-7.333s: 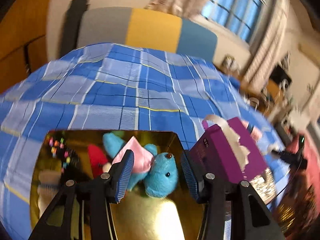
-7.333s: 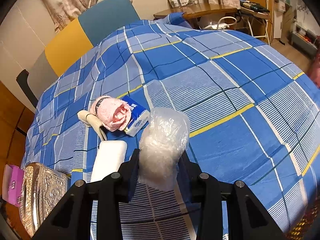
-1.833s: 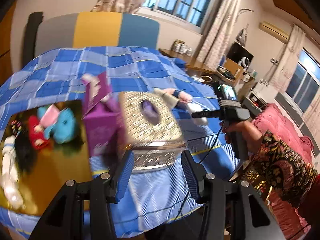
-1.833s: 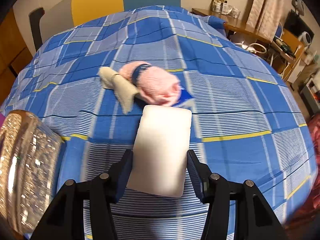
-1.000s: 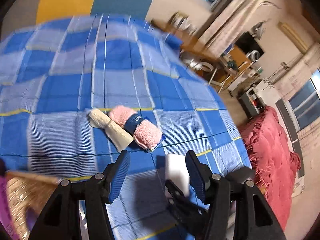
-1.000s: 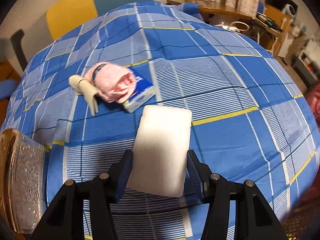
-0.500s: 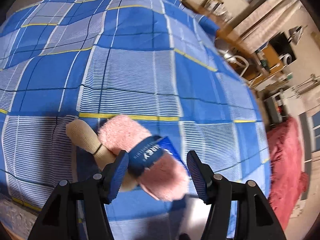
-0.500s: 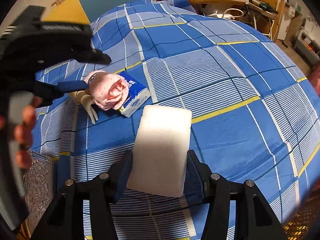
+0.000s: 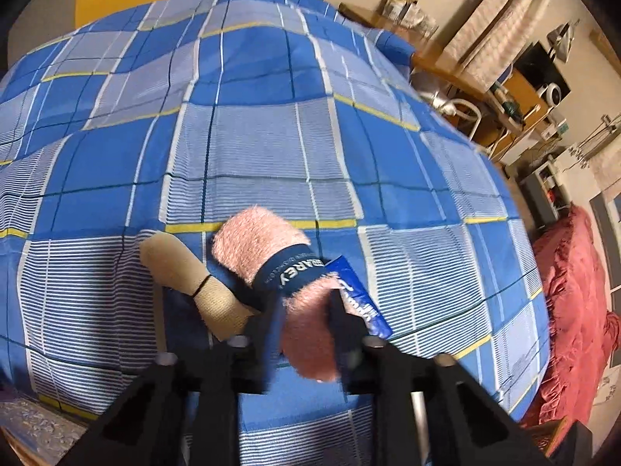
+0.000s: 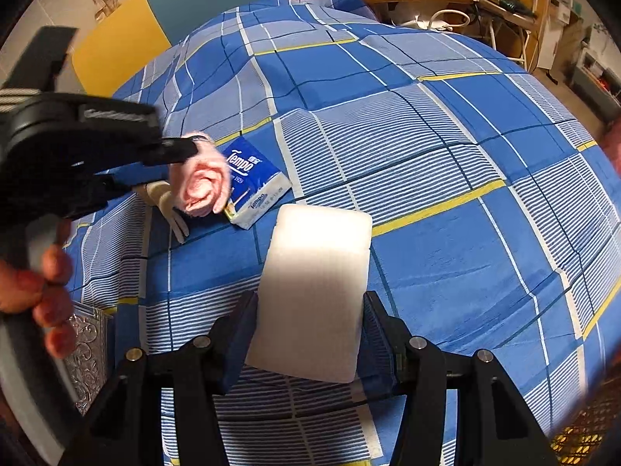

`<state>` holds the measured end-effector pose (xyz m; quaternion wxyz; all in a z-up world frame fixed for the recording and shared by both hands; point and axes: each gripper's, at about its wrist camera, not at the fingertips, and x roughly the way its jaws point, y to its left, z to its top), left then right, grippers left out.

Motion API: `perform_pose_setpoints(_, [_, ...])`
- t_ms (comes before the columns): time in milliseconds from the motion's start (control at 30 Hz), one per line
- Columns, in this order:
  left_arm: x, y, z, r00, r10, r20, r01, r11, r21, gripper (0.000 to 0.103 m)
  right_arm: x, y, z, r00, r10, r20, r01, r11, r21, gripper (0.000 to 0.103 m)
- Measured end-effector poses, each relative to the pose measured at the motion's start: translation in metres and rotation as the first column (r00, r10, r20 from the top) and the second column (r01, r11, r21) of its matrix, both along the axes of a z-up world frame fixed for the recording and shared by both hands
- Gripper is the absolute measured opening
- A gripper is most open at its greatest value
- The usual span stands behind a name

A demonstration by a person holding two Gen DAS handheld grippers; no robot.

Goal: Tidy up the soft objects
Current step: 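Lift the pink towel off the bed with the left gripper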

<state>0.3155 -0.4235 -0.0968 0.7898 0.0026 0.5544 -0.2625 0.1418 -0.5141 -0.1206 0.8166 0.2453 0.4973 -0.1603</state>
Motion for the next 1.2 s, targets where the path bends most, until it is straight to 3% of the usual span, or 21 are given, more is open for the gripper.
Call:
perform_pose_setpoints(67, [-0.002,0.002,0.005,1.000,-0.005,0.002,0.005,1.000,-0.016,0.008,0.000,0.000,0.000,1.000,-0.001,0.001,0.001,1.000,0.001,0.055])
perform_pose_setpoints(300, [-0.011,0.008,0.014,0.999,-0.031,-0.014,0.030,0.997,-0.066,0.008,-0.002,0.000,-0.003,1.000,-0.007,-0.003,0.007,1.000,0.000,0.055])
perform_pose_setpoints(367, [-0.008,0.009,0.011,0.999,-0.029,-0.041,0.025,0.995,-0.094,0.023,-0.003,0.000,-0.003,1.000,-0.010,-0.001,0.010,1.000,0.002,0.055])
perform_pose_setpoints(400, [-0.006,0.009,0.009,0.998,-0.018,-0.057,0.012,0.995,-0.100,0.037,-0.003,0.000,-0.003,1.000,-0.011,0.000,0.011,1.000,0.003,0.055])
perform_pose_setpoints(433, [-0.003,0.009,0.008,0.998,0.002,-0.068,-0.008,0.995,-0.101,0.043,-0.003,-0.001,-0.003,1.000,-0.012,0.003,0.012,1.000,0.006,0.055])
perform_pose_setpoints(533, [0.006,0.003,-0.001,0.992,0.011,-0.122,-0.025,0.993,-0.112,0.046,-0.002,0.000,-0.003,1.000,-0.008,0.004,0.008,1.000,0.010,0.055])
perform_pose_setpoints(700, [0.016,-0.005,-0.021,0.989,0.046,-0.143,-0.052,0.998,-0.041,0.052,0.000,0.001,-0.001,1.000,-0.002,0.013,0.002,1.000,0.017,0.055])
perform_pose_setpoints(800, [0.018,-0.003,-0.030,0.984,0.057,-0.170,-0.069,0.995,-0.065,0.052,0.002,0.001,-0.002,1.000,-0.005,0.011,0.005,1.000,0.026,0.055])
perform_pose_setpoints(967, [0.008,0.001,-0.033,0.986,0.046,-0.161,-0.058,0.996,-0.073,0.036,0.002,0.001,-0.001,1.000,-0.004,0.013,0.004,1.000,0.024,0.055])
perform_pose_setpoints(1067, [0.003,0.006,-0.024,0.990,0.047,-0.131,-0.055,0.997,-0.058,0.034,0.001,0.000,-0.001,1.000,-0.006,0.011,0.006,1.000,0.024,0.055])
perform_pose_setpoints(1200, [-0.002,0.021,-0.005,0.993,0.063,-0.105,-0.073,0.993,-0.098,0.034,0.001,0.000,-0.001,1.000,-0.005,0.015,0.005,1.000,0.019,0.055])
